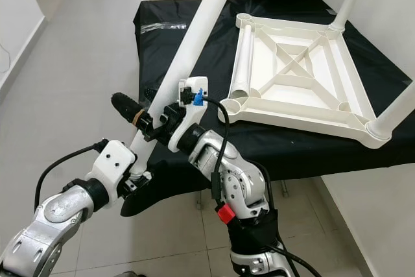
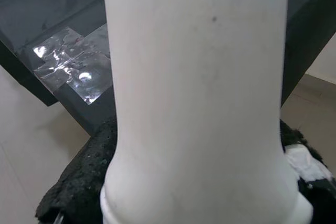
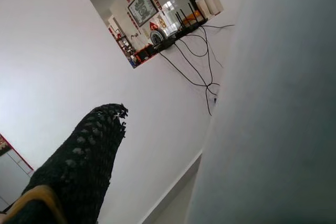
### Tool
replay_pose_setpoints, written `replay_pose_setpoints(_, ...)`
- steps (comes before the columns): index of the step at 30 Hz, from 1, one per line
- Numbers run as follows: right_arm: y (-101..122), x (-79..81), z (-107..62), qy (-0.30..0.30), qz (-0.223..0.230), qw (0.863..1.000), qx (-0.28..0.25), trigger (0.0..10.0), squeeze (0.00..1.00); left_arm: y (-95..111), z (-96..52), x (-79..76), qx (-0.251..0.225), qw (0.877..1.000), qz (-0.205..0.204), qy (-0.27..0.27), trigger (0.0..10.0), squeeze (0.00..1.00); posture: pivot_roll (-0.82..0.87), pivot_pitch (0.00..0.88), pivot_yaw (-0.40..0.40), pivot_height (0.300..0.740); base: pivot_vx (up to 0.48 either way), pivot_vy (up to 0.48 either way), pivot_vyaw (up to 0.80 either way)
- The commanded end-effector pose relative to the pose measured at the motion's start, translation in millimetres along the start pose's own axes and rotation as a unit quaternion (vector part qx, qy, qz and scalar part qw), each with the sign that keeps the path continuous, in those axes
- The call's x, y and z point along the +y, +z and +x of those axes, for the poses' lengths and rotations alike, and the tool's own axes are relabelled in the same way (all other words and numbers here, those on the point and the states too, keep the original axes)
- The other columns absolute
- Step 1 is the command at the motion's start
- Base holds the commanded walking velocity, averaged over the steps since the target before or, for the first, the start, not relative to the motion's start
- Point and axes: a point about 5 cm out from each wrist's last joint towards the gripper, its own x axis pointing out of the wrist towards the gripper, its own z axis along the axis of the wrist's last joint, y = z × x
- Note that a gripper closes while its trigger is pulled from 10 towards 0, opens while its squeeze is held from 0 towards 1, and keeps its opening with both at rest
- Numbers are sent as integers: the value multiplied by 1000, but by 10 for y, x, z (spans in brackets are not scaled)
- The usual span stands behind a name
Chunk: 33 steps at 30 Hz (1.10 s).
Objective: Building children table
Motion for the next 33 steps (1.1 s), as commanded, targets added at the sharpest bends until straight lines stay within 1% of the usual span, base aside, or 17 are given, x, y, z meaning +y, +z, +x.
replay_pose_setpoints(1,-39,78,28,18,4,1000,9,10000,0,0,5,-78,-4,1000,7,-20,10000,0,123,124,-31,740,0,0,0)
replay_pose_setpoints(2,-42,75,26,17,3,1000,9,10000,0,-4,2,-75,-4,1000,9,-20,10000,0,124,124,-32,740,0,0,0)
replay_pose_setpoints(3,-43,72,24,16,2,1000,8,275,0,-10,-2,-74,-3,1000,11,-21,10000,0,124,124,-32,740,0,0,0)
replay_pose_setpoints(4,-45,73,24,17,3,1000,8,0,0,-16,-5,-76,-2,1000,13,-22,10000,0,122,123,-29,740,0,0,0)
replay_pose_setpoints(8,-49,95,20,28,4,1000,9,0,0,-28,-12,-84,-1,1000,15,-24,10000,0,122,125,-28,740,0,0,0)
replay_pose_setpoints(15,-39,74,15,19,5,1000,4,0,0,-55,-33,-56,6,1000,18,-19,10000,0,126,127,-30,740,0,0,0)
replay_pose_setpoints(20,-11,48,25,9,1,1000,-3,0,0,-121,-30,-88,30,999,3,-25,10000,0,127,127,-30,740,0,0,0)
replay_pose_setpoints(21,6,33,28,4,0,1000,-7,0,0,-137,-31,-104,33,999,-1,-27,10000,1000,126,126,-29,740,0,0,0)
replay_pose_setpoints(23,37,8,31,-2,-1,1000,-13,0,0,-156,-38,-106,33,999,-13,-16,10000,1000,126,126,-29,740,0,0,0)
replay_pose_setpoints(25,93,-19,32,-7,-7,1000,-23,0,0,-154,-52,-120,28,999,-10,-21,10000,1000,125,125,-28,740,0,0,0)
replay_pose_setpoints(27,152,-43,35,-11,-14,999,-30,0,0,-159,-62,-101,29,999,-10,-12,10000,1000,125,125,-31,740,0,0,0)
replay_pose_setpoints(30,267,-93,39,-15,-33,998,-41,0,0,-196,-85,5,43,999,-3,24,10000,1000,126,125,-33,740,0,0,0)
replay_pose_setpoints(31,301,-118,38,-18,-37,998,-45,0,0,-205,-97,59,46,998,7,39,10000,1000,129,124,-36,740,0,0,0)
replay_pose_setpoints(32,301,-118,38,-18,-37,998,-45,0,0,-205,-97,59,46,998,7,39,10000,1000,129,124,-36,740,0,0,0)
replay_pose_setpoints(33,321,-134,37,-20,-40,998,-47,0,0,-210,-105,93,48,998,14,49,10000,1000,129,124,-36,740,0,0,0)
